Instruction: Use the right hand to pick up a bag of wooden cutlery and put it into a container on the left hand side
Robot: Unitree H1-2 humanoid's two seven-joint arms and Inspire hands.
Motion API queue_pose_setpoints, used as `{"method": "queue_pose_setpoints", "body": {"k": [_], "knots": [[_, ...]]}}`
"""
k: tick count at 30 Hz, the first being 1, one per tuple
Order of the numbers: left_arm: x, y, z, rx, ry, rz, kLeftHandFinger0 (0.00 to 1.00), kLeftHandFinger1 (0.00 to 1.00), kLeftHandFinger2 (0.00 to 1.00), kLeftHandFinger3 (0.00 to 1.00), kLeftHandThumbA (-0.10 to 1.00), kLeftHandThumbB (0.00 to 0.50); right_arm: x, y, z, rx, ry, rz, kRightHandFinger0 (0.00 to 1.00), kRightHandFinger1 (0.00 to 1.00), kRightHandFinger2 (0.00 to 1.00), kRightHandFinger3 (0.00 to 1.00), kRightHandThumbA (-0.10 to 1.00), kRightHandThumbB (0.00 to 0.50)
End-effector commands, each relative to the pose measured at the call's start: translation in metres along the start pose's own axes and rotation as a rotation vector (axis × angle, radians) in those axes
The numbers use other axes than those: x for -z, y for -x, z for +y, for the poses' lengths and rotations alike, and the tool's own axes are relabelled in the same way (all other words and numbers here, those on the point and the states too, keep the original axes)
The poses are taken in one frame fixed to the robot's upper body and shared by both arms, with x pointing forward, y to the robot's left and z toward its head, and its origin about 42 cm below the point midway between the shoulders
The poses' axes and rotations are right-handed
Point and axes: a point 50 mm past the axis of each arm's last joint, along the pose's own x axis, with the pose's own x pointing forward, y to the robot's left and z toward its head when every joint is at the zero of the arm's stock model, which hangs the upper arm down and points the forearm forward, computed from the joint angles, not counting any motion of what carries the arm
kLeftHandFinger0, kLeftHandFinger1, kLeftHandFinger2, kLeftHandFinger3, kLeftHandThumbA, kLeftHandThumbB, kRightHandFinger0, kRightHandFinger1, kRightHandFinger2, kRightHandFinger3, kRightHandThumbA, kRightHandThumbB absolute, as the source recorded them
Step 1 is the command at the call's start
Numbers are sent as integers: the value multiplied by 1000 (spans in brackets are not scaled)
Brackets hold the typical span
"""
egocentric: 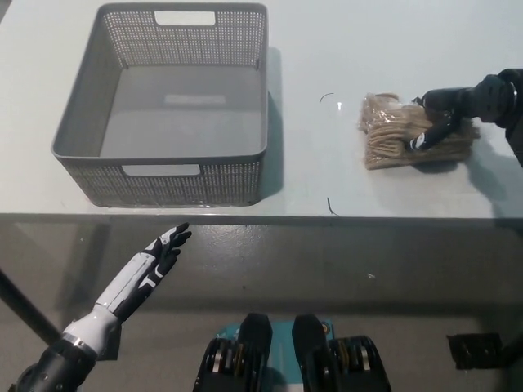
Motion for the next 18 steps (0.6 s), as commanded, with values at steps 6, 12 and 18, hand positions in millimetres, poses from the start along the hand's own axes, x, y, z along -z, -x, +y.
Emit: {"method": "queue_pose_setpoints", "body": {"k": [6, 12, 18], "knots": [[-15, -12, 16, 11, -66, -70, 1000, 1000, 1000, 1000, 1000, 456, -18, -4, -13, 239, -31, -8, 793, 863, 944, 1000, 118, 361], [-17, -17, 20, 11, -99, -79, 1000, 1000, 1000, 1000, 1000, 434, 2, 1, -9, 510, -128, -91, 37, 504, 925, 869, -100, 132], [-16, -16, 20, 17, -100, -75, 1000, 1000, 1000, 1000, 1000, 433, 16, 6, -9, 603, -228, -132, 91, 589, 984, 964, -100, 115]]}}
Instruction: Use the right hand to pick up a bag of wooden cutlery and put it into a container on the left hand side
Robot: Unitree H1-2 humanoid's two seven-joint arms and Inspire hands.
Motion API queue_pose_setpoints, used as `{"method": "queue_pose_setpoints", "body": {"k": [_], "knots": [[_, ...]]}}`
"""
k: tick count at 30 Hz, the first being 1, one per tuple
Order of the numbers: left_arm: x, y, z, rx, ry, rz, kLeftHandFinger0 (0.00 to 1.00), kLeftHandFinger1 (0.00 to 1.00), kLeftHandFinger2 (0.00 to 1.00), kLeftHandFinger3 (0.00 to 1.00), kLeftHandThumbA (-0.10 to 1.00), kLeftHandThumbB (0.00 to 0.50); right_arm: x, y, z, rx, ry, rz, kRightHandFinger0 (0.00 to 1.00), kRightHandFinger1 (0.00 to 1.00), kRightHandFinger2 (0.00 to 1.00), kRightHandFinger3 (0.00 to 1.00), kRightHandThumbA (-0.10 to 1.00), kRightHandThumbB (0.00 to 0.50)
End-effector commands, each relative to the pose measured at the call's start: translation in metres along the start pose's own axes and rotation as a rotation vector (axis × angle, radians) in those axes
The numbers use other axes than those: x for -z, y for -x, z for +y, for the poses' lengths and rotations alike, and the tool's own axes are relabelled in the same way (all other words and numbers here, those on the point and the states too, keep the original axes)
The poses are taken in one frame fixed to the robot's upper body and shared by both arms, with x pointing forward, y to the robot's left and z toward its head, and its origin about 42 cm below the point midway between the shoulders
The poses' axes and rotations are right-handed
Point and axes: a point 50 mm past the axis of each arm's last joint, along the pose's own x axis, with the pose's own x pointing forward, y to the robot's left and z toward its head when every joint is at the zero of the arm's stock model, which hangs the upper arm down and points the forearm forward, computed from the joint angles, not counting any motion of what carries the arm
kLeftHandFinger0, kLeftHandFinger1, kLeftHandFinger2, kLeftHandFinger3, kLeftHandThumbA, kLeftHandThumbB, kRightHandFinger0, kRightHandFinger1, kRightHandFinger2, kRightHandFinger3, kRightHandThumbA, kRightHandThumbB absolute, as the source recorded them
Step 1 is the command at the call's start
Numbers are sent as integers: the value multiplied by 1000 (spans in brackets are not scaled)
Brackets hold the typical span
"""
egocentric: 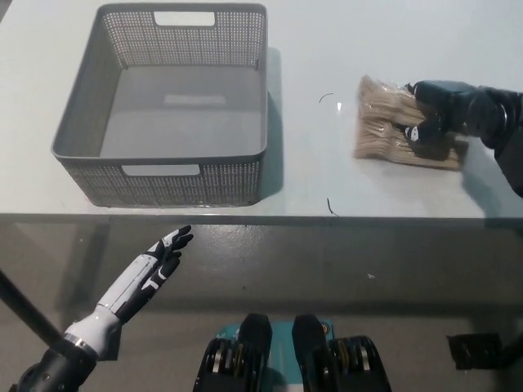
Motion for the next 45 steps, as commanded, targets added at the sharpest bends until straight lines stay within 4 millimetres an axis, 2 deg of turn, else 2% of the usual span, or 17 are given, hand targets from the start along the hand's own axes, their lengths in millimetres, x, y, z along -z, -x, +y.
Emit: {"method": "queue_pose_setpoints", "body": {"k": [1, 9, 11, 12, 13, 14, 17, 22, 26, 28, 30, 31, 33, 38, 40, 43, 45], "knots": [[-17, -15, 22, 1, -78, -85, 1000, 1000, 1000, 1000, 1000, 437, 11, 13, -39, 372, -149, -100, 106, 601, 993, 968, -100, 117], [-15, -11, 21, -8, -72, -76, 1000, 1000, 1000, 1000, 1000, 435, 19, 24, -65, 525, -363, -179, 138, 600, 946, 952, -100, 127], [-13, -10, 21, -9, -71, -75, 1000, 1000, 1000, 1000, 1000, 424, 18, 30, -82, 606, -464, -213, 124, 560, 865, 867, -100, 140], [-13, -9, 20, -9, -70, -72, 1000, 1000, 1000, 1000, 1000, 422, 17, 31, -90, 618, -520, -213, 125, 560, 865, 860, -100, 129], [-13, -9, 20, -9, -69, -71, 1000, 1000, 1000, 1000, 1000, 423, 17, 32, -91, 620, -528, -213, 84, 564, 870, 906, -100, 62], [-13, -8, 19, -8, -69, -64, 1000, 1000, 1000, 1000, 1000, 430, 14, 36, -105, 658, -571, -235, 160, 622, 912, 921, -100, 122], [-10, -5, 17, -8, -63, -61, 1000, 1000, 1000, 1000, 1000, 424, 6, 45, -133, 721, -650, -262, 158, 607, 936, 922, -100, 127], [-10, -3, 16, -8, -60, -59, 1000, 1000, 1000, 1000, 1000, 412, -9, 57, -163, 775, -775, -347, 73, 536, 860, 923, -100, 115], [-8, 0, 13, -10, -42, -61, 1000, 1000, 1000, 1000, 1000, 411, -29, 63, -177, 789, -815, -410, 153, 551, 867, 898, -100, 121], [-8, 1, 12, -6, -25, -57, 1000, 1000, 1000, 1000, 1000, 427, -44, 65, -183, 779, -826, -474, 131, 511, 801, 831, -100, 133], [-8, 1, 10, 9, -7, -54, 1000, 1000, 1000, 1000, 1000, 431, -68, 67, -189, 773, -800, -525, 96, 452, 738, 767, -100, 155], [-8, 2, 10, 16, 2, -53, 1000, 1000, 1000, 1000, 1000, 429, -84, 69, -191, 761, -787, -557, 86, 442, 734, 768, -100, 144], [-8, 4, 7, 29, 22, -57, 1000, 1000, 1000, 1000, 1000, 423, -110, 71, -192, 746, -771, -608, 82, 438, 736, 764, -100, 140], [-7, 4, 4, 63, 20, -53, 1000, 1000, 1000, 1000, 1000, 433, -164, 75, -185, 696, -755, -739, 61, 494, 865, 787, -100, 144], [-6, 4, 3, 70, 25, -50, 1000, 1000, 1000, 1000, 1000, 444, -189, 74, -179, 671, -735, -821, 23, 477, 852, 783, -100, 142], [-5, 4, 1, 82, 35, -44, 1000, 1000, 1000, 1000, 1000, 460, -224, 71, -171, 641, -739, -858, 33, 499, 857, 792, -100, 174], [-4, 4, 1, 88, 39, -43, 1000, 1000, 1000, 1000, 1000, 457, -241, 70, -167, 627, -725, -878, 25, 491, 847, 791, -100, 167]]}}
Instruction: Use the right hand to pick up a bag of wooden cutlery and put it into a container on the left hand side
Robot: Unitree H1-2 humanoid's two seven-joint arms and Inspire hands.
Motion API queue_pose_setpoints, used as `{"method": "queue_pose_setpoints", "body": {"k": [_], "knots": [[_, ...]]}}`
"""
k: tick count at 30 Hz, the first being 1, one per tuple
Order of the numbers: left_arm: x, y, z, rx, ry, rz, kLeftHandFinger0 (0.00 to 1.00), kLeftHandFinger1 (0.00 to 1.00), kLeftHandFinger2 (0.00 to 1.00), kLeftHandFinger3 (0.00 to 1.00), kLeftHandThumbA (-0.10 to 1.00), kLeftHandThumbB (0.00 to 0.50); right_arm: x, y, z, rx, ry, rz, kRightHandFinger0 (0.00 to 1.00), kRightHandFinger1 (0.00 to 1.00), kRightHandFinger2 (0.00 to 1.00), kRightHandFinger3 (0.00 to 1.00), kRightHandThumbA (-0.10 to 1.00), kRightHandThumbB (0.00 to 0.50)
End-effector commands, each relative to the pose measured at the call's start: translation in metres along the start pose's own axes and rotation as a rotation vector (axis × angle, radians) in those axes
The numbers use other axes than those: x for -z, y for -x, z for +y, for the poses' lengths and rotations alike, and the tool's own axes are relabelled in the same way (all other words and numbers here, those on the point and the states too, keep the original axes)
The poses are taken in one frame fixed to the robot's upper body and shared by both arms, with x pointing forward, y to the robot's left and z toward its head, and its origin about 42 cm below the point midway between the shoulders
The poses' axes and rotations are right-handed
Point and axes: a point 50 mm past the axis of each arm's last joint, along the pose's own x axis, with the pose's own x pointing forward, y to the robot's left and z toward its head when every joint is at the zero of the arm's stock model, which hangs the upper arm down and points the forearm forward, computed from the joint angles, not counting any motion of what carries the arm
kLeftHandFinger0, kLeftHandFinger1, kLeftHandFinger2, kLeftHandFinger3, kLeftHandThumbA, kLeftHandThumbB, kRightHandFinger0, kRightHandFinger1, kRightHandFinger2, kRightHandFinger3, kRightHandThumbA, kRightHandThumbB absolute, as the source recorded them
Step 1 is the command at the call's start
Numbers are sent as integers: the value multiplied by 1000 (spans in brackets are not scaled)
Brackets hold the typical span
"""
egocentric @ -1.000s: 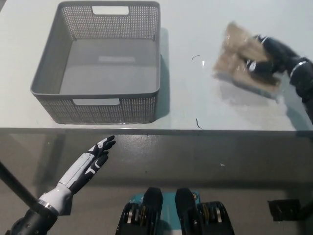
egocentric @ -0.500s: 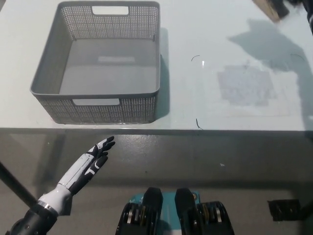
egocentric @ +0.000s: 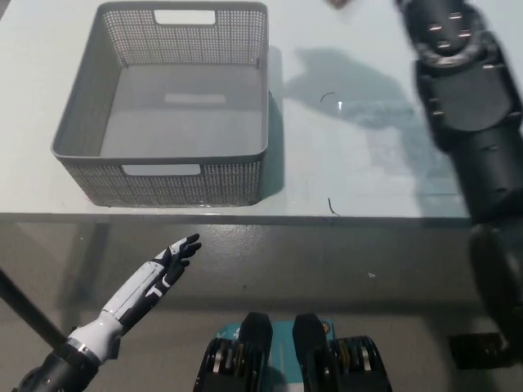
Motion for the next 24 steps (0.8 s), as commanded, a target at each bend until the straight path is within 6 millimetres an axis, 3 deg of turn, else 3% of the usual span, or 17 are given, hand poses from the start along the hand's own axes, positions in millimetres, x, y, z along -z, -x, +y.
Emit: {"method": "queue_pose_setpoints", "body": {"k": [1, 3, 6, 9, 11, 14, 16, 18, 20, 22, 23, 24], "knots": [[-4, 1, 7, 35, -1, -35, 1000, 1000, 1000, 1000, 1000, 455, -79, -34, 16, -19, -5, -220, 20, 487, 843, 797, -100, 163], [-3, 2, 4, 39, -6, -29, 1000, 1000, 1000, 1000, 1000, 459, -83, -37, 37, -40, -5, -201, 112, 531, 867, 819, -100, 152], [-2, 5, 1, 47, -6, -19, 1000, 1000, 1000, 1000, 1000, 460, -82, -37, 74, -68, 7, -172, 76, 531, 895, 866, -100, 150], [-3, 4, 1, 47, -8, -19, 1000, 1000, 1000, 1000, 1000, 461, -74, -33, 94, -98, -1, -168, 80, 566, 937, 906, -100, 137], [-5, 4, 1, 51, -32, -19, 1000, 1000, 1000, 1000, 1000, 460, -65, -28, 109, -123, 73, -166, 73, 576, 954, 955, -100, 157], [-8, 3, 3, 59, -70, -19, 1000, 1000, 1000, 1000, 1000, 460, -52, -24, 115, -135, 113, -154, 49, 556, 924, 949, -100, 154], [-9, 3, 3, 62, -79, -22, 1000, 1000, 1000, 1000, 1000, 463, -39, -21, 115, -147, 135, -121, 110, 608, 938, 945, -100, 159], [-10, 2, 4, 63, -87, -29, 1000, 1000, 1000, 1000, 1000, 470, -33, -20, 116, -151, 167, -91, 120, 572, 856, 877, -100, 156], [-11, 1, 5, 62, -95, -39, 1000, 1000, 1000, 1000, 1000, 457, -27, -19, 114, -161, 200, -57, 116, 559, 856, 907, -100, 154], [-12, 0, 6, 65, -93, -44, 1000, 1000, 1000, 1000, 1000, 455, -25, -20, 112, -171, 218, -40, 151, 534, 774, 817, -81, 166], [-13, -1, 6, 66, -95, -44, 1000, 1000, 1000, 1000, 1000, 457, -23, -19, 111, -181, 240, -35, 195, 516, 678, 718, 100, 195], [-13, -2, 6, 68, -92, -46, 1000, 1000, 1000, 1000, 1000, 457, -20, -19, 110, -213, 277, -28, 484, 732, 870, 909, 373, 296]]}}
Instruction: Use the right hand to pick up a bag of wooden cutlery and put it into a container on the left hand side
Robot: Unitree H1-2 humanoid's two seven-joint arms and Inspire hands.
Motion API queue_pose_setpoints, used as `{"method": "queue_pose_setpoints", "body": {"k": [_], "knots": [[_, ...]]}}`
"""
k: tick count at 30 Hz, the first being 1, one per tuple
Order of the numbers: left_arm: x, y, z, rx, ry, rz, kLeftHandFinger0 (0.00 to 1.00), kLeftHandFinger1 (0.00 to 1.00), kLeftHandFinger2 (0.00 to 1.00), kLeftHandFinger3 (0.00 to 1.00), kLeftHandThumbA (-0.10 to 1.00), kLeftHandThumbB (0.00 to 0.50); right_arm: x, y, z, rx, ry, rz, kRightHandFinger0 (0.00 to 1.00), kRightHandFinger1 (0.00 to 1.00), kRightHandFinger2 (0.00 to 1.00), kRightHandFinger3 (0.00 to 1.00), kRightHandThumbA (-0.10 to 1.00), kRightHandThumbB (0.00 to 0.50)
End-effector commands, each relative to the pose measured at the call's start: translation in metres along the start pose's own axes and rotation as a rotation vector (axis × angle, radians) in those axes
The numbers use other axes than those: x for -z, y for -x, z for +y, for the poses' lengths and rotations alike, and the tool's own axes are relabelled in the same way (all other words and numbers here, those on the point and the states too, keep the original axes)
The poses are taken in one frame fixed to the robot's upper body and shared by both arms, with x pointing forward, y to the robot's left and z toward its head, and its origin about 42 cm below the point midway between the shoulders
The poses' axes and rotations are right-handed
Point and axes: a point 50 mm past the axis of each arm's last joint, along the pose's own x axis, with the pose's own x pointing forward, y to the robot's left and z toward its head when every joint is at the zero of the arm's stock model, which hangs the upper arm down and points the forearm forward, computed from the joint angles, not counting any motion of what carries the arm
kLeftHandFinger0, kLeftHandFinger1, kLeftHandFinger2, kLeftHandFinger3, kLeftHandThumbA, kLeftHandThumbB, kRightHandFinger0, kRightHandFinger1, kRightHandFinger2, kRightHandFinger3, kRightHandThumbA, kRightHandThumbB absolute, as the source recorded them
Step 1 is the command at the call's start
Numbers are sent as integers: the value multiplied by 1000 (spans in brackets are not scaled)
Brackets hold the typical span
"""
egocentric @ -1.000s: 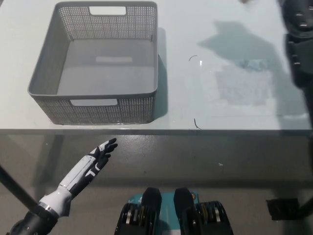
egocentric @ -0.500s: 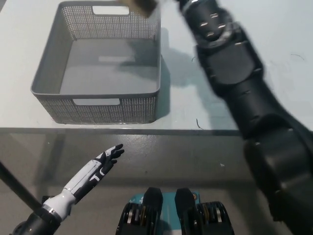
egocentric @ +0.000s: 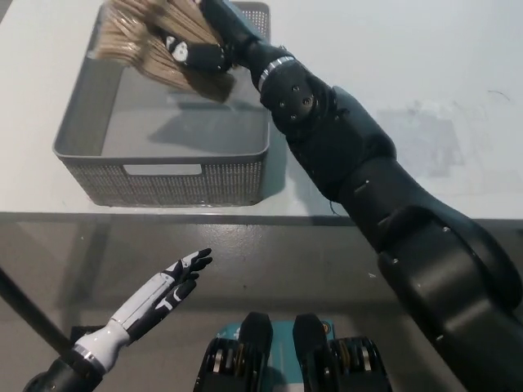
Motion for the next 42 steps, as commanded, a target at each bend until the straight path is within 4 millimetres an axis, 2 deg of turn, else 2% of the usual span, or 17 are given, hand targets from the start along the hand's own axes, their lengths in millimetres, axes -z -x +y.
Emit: {"method": "queue_pose_setpoints", "body": {"k": [1, 3, 4, 6, 8, 14, 19, 21, 23, 26, 28, 30, 34, 37, 38, 40, 42], "knots": [[-11, -4, 16, 5, -60, -53, 1000, 1000, 1000, 1000, 1000, 459, -34, -14, -33, 14, 128, -110, 791, 985, 1000, 1000, 526, 353], [-11, -5, 16, 10, -61, -52, 1000, 1000, 1000, 1000, 1000, 461, -30, -13, -32, -38, 140, -103, 1000, 1000, 1000, 1000, 650, 442], [-12, -5, 16, 12, -61, -52, 1000, 1000, 1000, 1000, 1000, 468, -27, -12, -31, -47, 155, -95, 1000, 1000, 1000, 1000, 712, 456], [-13, -6, 17, 13, -62, -53, 1000, 1000, 1000, 1000, 1000, 471, -25, -12, -31, -66, 188, -74, 1000, 1000, 1000, 1000, 827, 445], [-14, -8, 18, 13, -67, -59, 1000, 1000, 1000, 1000, 1000, 472, -24, -12, -33, -73, 204, -73, 1000, 1000, 1000, 1000, 881, 456], [-15, -10, 20, 37, -80, -65, 1000, 1000, 1000, 1000, 1000, 448, -20, -10, -41, -67, 237, -66, 1000, 1000, 1000, 1000, 927, 416], [-17, -11, 19, 44, -81, -56, 1000, 1000, 1000, 1000, 1000, 469, -14, -7, -55, -33, 213, -78, 1000, 1000, 1000, 1000, 964, 399], [-17, -12, 19, 43, -82, -62, 1000, 1000, 1000, 1000, 1000, 470, -14, -3, -72, 13, 183, -116, 1000, 1000, 1000, 1000, 1000, 421], [-17, -13, 20, 42, -82, -59, 1000, 1000, 1000, 1000, 1000, 481, -19, 4, -93, 66, 146, -167, 1000, 1000, 1000, 1000, 953, 371], [-18, -13, 22, 49, -95, -58, 1000, 1000, 1000, 1000, 1000, 483, -24, 19, -119, 127, 124, -235, 1000, 1000, 1000, 1000, 928, 355], [-19, -13, 23, 56, -93, -56, 1000, 1000, 1000, 1000, 1000, 466, -29, 39, -143, 171, 99, -255, 1000, 1000, 1000, 1000, 967, 373], [-18, -12, 23, 58, -96, -48, 1000, 1000, 1000, 1000, 1000, 466, -30, 65, -170, 224, 26, -303, 1000, 1000, 1000, 1000, 938, 417], [-18, -12, 23, 61, -71, -50, 1000, 1000, 1000, 1000, 1000, 465, -29, 129, -205, 337, -58, -369, 1000, 1000, 1000, 1000, 922, 374], [-17, -11, 24, 52, -88, -51, 1000, 1000, 1000, 1000, 1000, 475, -23, 166, -214, 382, -101, -399, 1000, 1000, 1000, 1000, 944, 373], [-17, -11, 24, 50, -88, -51, 1000, 1000, 1000, 1000, 1000, 475, -19, 179, -215, 386, -158, -418, 1000, 1000, 1000, 1000, 865, 365], [-17, -11, 26, 45, -87, -52, 1000, 1000, 1000, 1000, 1000, 476, -11, 210, -214, 400, -181, -428, 1000, 1000, 1000, 1000, 916, 407], [-15, -10, 27, 44, -92, -47, 1000, 1000, 1000, 1000, 1000, 482, -4, 228, -209, 412, -164, -438, 1000, 1000, 1000, 1000, 942, 399]]}}
